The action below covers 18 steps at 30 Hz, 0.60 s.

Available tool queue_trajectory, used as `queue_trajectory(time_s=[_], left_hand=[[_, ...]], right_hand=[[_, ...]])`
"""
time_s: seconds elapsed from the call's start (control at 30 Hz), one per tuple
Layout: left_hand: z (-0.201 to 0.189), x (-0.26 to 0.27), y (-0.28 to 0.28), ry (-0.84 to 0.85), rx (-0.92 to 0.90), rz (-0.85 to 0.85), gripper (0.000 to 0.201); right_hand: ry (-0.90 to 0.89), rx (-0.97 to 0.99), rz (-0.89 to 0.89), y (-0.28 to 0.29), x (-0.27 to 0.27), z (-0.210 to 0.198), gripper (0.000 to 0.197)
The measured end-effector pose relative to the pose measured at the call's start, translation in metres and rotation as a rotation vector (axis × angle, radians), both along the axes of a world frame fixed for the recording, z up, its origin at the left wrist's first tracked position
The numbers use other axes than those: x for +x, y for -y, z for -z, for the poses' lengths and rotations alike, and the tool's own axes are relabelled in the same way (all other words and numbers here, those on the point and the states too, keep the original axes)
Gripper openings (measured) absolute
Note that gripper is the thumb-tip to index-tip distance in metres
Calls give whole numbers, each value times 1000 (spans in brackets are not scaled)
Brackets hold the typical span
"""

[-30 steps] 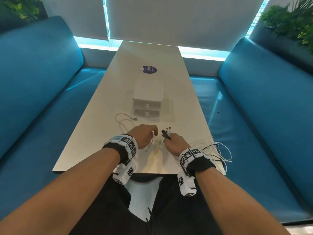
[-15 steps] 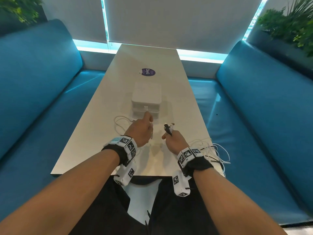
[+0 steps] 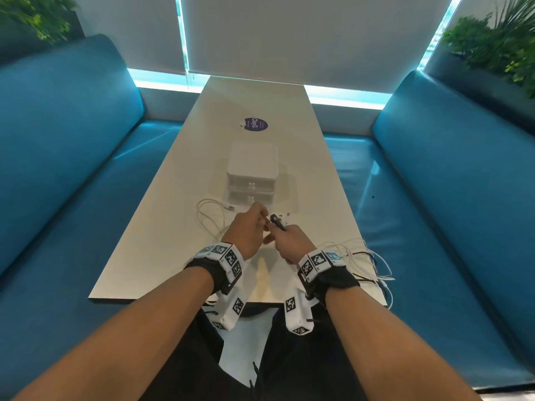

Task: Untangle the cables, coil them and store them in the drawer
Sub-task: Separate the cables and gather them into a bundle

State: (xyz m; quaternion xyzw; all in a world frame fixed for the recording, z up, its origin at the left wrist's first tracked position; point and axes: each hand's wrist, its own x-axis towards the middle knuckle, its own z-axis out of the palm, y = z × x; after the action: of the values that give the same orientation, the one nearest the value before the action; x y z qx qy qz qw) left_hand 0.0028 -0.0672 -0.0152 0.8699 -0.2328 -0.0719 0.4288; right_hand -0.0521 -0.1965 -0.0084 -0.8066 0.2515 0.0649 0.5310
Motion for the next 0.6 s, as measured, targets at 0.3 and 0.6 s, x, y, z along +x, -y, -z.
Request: queue_trajectory(time_s=[0.3,0.6], left_hand=[[-11,-11,5,-220,53,107,24],[-16,-10,-1,-78,438,332,24]], right_hand=[[41,-4,63,3,6,0,20],[63,-276,-15,14,9,7,26]])
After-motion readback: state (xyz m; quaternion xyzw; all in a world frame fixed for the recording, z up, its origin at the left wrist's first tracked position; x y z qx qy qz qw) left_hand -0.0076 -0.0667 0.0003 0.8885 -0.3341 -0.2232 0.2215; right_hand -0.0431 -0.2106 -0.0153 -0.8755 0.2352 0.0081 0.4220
